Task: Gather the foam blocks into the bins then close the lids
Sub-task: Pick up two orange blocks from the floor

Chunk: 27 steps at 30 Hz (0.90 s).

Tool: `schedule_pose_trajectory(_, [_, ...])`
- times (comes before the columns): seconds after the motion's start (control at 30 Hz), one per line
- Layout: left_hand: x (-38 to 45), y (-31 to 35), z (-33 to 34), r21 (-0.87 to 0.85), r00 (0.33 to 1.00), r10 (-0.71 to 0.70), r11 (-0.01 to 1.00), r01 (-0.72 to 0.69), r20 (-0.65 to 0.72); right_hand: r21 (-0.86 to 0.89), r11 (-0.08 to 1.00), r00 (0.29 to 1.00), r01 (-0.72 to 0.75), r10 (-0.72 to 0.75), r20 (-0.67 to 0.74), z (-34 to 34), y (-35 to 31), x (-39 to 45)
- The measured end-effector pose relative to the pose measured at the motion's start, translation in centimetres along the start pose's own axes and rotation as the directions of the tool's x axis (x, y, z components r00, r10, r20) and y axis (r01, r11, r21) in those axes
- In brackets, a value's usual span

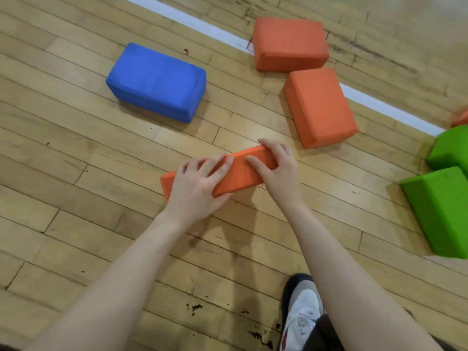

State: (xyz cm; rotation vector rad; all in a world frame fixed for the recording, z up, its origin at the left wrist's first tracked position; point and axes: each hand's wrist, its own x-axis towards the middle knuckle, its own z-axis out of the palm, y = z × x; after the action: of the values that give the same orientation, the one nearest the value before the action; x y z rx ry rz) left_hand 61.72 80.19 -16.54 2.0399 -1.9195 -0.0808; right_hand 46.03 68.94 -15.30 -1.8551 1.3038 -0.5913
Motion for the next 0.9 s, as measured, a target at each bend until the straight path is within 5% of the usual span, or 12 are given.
schedule_pose_trajectory(0.2, [5.4,2.7,-0.4,-0.077,0.976,-0.21,0.976,0.205,-0.062,0.071,0.995,0.997,0.069,-0.065,-0.052,-2.9,-1.8,5.0])
schedule_pose_trajectory(0.4, [11.4,5.8,2.9,-0.181,0.832,-0.549,0.813,0.554,0.078,0.055,0.994,0.987,-0.097,0.103,-0.12,-6.1,4.6,9.5])
schedule_pose_trajectory(0.5, [13.7,7.1,5.3,-0.153,0.802,-0.596,0.79,0.594,0.034,-0.133,0.971,0.973,-0.199,0.18,-0.142,-6.7,9.1,11.4])
schedule_pose_trajectory(0.63, [16.1,8.3,7.0,-0.088,0.738,-0.672,0.734,0.674,0.051,-0.476,0.864,0.985,-0.163,0.168,-0.03,-6.9,13.2,13.7])
schedule_pose_trajectory(0.9, [16.7,7.5,7.1,0.078,0.782,-0.595,0.802,0.592,0.185,-0.716,0.684,0.985,-0.14,0.172,-0.028,-5.4,15.4,15.6])
